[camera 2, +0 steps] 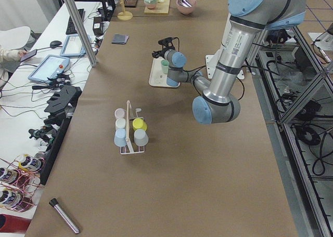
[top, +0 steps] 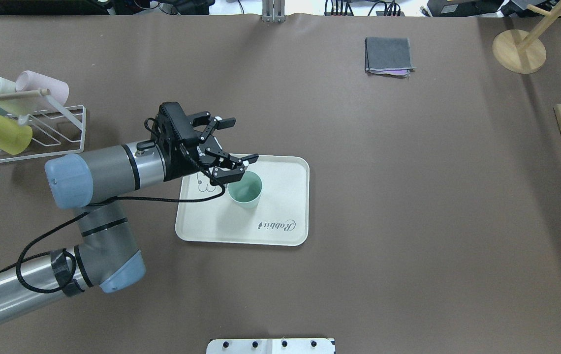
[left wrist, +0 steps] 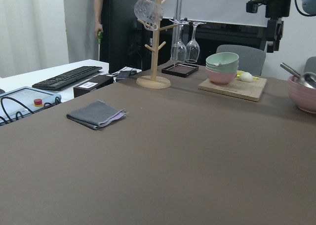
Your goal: Pick up and place green cup on tray
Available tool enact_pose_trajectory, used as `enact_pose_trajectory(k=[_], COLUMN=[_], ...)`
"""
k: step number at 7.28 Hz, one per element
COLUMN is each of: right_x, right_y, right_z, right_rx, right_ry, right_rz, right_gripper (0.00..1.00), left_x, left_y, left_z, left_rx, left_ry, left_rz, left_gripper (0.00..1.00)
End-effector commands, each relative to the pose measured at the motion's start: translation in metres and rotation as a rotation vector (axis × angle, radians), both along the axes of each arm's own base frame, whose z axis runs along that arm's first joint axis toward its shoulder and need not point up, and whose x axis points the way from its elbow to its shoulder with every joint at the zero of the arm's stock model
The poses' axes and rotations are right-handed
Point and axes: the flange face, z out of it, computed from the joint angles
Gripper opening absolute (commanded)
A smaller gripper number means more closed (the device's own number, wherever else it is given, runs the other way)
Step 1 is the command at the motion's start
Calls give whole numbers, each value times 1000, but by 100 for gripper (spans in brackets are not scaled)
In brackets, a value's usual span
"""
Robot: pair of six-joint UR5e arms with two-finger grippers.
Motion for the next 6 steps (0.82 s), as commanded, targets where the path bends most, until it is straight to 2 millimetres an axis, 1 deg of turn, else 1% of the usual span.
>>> enact_pose_trajectory(k=[1, 2, 3, 4, 5, 6], right_x=[0, 0, 0, 0, 0, 0], right_y=[-1, -1, -1, -1, -1, -1], right_z=[-1, -1, -1, -1, -2, -1], right_rx=[2, 1, 1, -1, 1, -2], right_ry=[1, 1, -1, -1, -1, -1], right_rz=[1, 2, 2, 2, 3, 3], right_gripper=[100, 100, 100, 100, 100, 100], left_x=[-37, -46, -83, -142, -220, -270], left_y=[-31, -55, -91, -128, -163, -179], left_z=[-47, -41, -12, 28, 77, 97], left_rx=[-123, -206, -306, -425, -578, -730], left_ry=[-206, -302, -396, -472, -551, -588], left_rz=[-43, -85, -161, -257, -358, -329], left_gripper=[99, 99, 99, 99, 99, 99])
